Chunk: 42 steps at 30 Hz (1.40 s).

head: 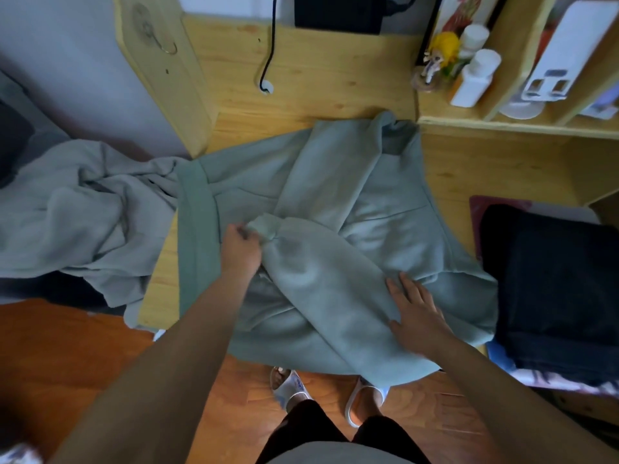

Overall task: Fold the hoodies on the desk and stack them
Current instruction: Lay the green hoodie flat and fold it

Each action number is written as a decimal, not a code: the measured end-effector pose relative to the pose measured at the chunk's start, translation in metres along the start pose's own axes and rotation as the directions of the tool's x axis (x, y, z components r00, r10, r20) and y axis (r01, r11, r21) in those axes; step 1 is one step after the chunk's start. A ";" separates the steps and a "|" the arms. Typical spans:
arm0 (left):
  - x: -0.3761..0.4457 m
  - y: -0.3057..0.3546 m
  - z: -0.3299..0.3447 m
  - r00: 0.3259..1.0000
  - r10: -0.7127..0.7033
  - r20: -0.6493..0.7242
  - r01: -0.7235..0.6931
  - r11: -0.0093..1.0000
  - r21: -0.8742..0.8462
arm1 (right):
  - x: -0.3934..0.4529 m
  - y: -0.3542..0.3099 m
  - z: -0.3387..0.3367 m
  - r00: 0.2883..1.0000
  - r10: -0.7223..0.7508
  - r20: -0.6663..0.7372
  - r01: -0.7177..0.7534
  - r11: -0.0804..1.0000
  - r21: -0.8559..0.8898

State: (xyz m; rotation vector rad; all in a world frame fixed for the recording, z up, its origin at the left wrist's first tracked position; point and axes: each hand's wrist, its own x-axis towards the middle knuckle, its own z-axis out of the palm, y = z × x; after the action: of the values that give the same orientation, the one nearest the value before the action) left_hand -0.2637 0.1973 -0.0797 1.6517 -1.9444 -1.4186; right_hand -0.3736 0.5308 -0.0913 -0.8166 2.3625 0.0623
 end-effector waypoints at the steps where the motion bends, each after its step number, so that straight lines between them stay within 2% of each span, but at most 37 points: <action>1: 0.003 -0.005 -0.010 0.998 0.032 -0.056 -0.028 0.997 0.074 | 0.000 -0.002 0.000 1.000 0.007 0.003 -0.007 1.000 0.005; 2: 0.001 -0.008 -0.017 0.987 0.125 -0.105 -0.104 0.978 0.183 | -0.002 -0.004 0.000 1.000 0.019 0.000 -0.019 1.000 0.006; 3: -0.003 -0.011 -0.018 0.949 0.288 -0.125 -0.236 0.918 0.318 | -0.004 -0.007 0.001 0.999 0.028 -0.027 -0.028 1.000 -0.007; 4: -0.012 -0.011 -0.014 0.878 0.472 -0.076 -0.394 0.804 0.446 | -0.007 -0.010 0.002 0.994 0.024 -0.103 -0.028 0.999 -0.035; 5: -0.024 -0.008 -0.008 0.777 0.628 0.043 -0.547 0.639 0.541 | -0.012 -0.014 0.004 0.977 0.000 -0.211 -0.015 0.997 -0.070; 6: -0.035 -0.007 0.002 0.666 0.719 0.196 -0.672 0.465 0.577 | -0.017 -0.017 0.007 0.945 -0.039 -0.324 0.008 0.995 -0.098; 7: -0.044 -0.007 0.013 0.578 0.744 0.335 -0.750 0.323 0.578 | -0.022 -0.019 0.011 0.906 -0.090 -0.413 0.039 0.991 -0.130; 8: -0.047 -0.012 0.023 0.530 0.727 0.437 -0.787 0.229 0.573 | -0.026 -0.019 0.018 0.880 -0.132 -0.456 0.059 0.983 -0.171; 9: -0.042 -0.021 0.032 0.537 0.684 0.494 -0.785 0.190 0.590 | -0.029 -0.014 0.025 0.881 -0.135 -0.453 0.046 0.978 -0.201; 11: -0.025 -0.044 0.045 0.674 0.534 0.510 -0.699 0.236 0.676 | -0.031 0.007 0.040 0.919 -0.004 -0.395 -0.079 0.978 -0.192; 12: -0.016 -0.052 0.047 0.721 0.468 0.511 -0.663 0.250 0.706 | -0.032 0.020 0.049 0.926 0.084 -0.367 -0.155 0.973 -0.168; 14: -0.004 -0.052 0.053 0.751 0.391 0.533 -0.643 0.247 0.725 | -0.031 0.038 0.056 0.930 0.206 -0.303 -0.254 0.959 -0.127; 17: -0.011 -0.030 0.053 0.769 0.272 0.578 -0.637 0.256 0.727 | -0.031 0.033 0.052 0.938 0.242 -0.247 -0.276 0.955 -0.110; 19: -0.032 -0.023 0.038 0.765 0.364 0.532 -0.642 0.360 0.677 | -0.041 0.019 0.047 0.884 0.226 -0.410 -0.243 0.970 0.009; 21: -0.070 -0.041 0.007 0.754 0.567 0.331 -0.652 0.589 0.477 | -0.065 -0.004 0.044 0.765 0.279 -0.580 -0.169 0.957 0.237; 22: -0.094 -0.064 -0.010 0.770 0.615 0.170 -0.633 0.701 0.329 | -0.079 -0.011 0.049 0.713 0.404 -0.573 -0.163 0.891 0.424; 23: -0.120 -0.088 -0.027 0.850 0.527 0.008 -0.519 0.835 0.183 | -0.091 -0.016 0.057 0.682 0.566 -0.464 -0.194 0.751 0.631; 24: -0.142 -0.112 -0.043 0.943 0.316 -0.102 -0.314 0.949 0.042 | -0.101 -0.019 0.064 0.659 0.700 -0.275 -0.256 0.552 0.794; 25: -0.157 -0.134 -0.054 0.986 0.052 -0.157 -0.069 0.992 -0.108 | -0.107 -0.021 0.069 0.619 0.778 -0.109 -0.305 0.366 0.879; 26: -0.168 -0.148 -0.059 0.966 -0.220 -0.138 0.178 0.948 -0.265 | -0.108 -0.021 0.072 0.586 0.810 -0.021 -0.317 0.252 0.914; 27: -0.171 -0.170 -0.060 0.893 -0.448 -0.041 0.399 0.831 -0.387 | -0.109 -0.020 0.070 0.561 0.828 0.025 -0.304 0.178 0.936; 28: -0.169 -0.187 -0.056 0.802 -0.581 0.142 0.570 0.671 -0.474 | -0.105 -0.016 0.068 0.540 0.839 0.059 -0.279 0.113 0.954; 29: -0.166 -0.199 -0.050 0.724 -0.591 0.356 0.682 0.533 -0.501 | -0.100 -0.014 0.063 0.526 0.845 0.096 -0.240 0.039 0.970; 30: -0.165 -0.205 -0.043 0.669 -0.526 0.525 0.741 0.426 -0.519 | -0.096 -0.013 0.057 0.520 0.843 0.139 -0.192 -0.043 0.981; 32: -0.163 -0.211 -0.016 0.601 -0.423 0.678 0.798 0.261 -0.544 | -0.085 -0.003 0.061 0.534 0.825 0.182 -0.186 -0.095 0.978; 33: -0.165 -0.210 -0.001 0.602 -0.392 0.695 0.792 0.185 -0.582 | -0.081 -0.001 0.061 0.566 0.800 0.198 -0.202 -0.098 0.974; 34: -0.165 -0.208 0.014 0.637 -0.340 0.692 0.754 0.090 -0.650 | -0.076 0.001 0.061 0.601 0.768 0.222 -0.194 -0.130 0.972; 36: -0.167 -0.198 0.031 0.731 -0.202 0.652 0.636 -0.142 -0.758 | -0.067 0.005 0.056 0.699 0.648 0.302 -0.149 -0.282 0.948; 38: -0.166 -0.196 0.035 0.819 -0.118 0.561 0.511 -0.295 -0.808 | -0.061 0.007 0.047 0.750 0.560 0.352 -0.073 -0.459 0.886; 40: -0.167 -0.198 0.028 0.872 -0.136 0.470 0.414 -0.307 -0.857 | -0.064 0.008 0.035 0.800 0.464 0.382 -0.052 -0.580 0.813; 42: -0.172 -0.203 0.012 0.917 -0.171 0.361 0.314 -0.251 -0.916 | -0.078 0.009 0.029 0.836 0.406 0.370 -0.053 -0.611 0.790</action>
State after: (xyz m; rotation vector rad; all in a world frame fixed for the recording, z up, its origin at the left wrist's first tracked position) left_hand -0.0834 0.3695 -0.1730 0.9409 0.1851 -2.1789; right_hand -0.3151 0.5872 -0.0707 0.9937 1.3790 -1.8715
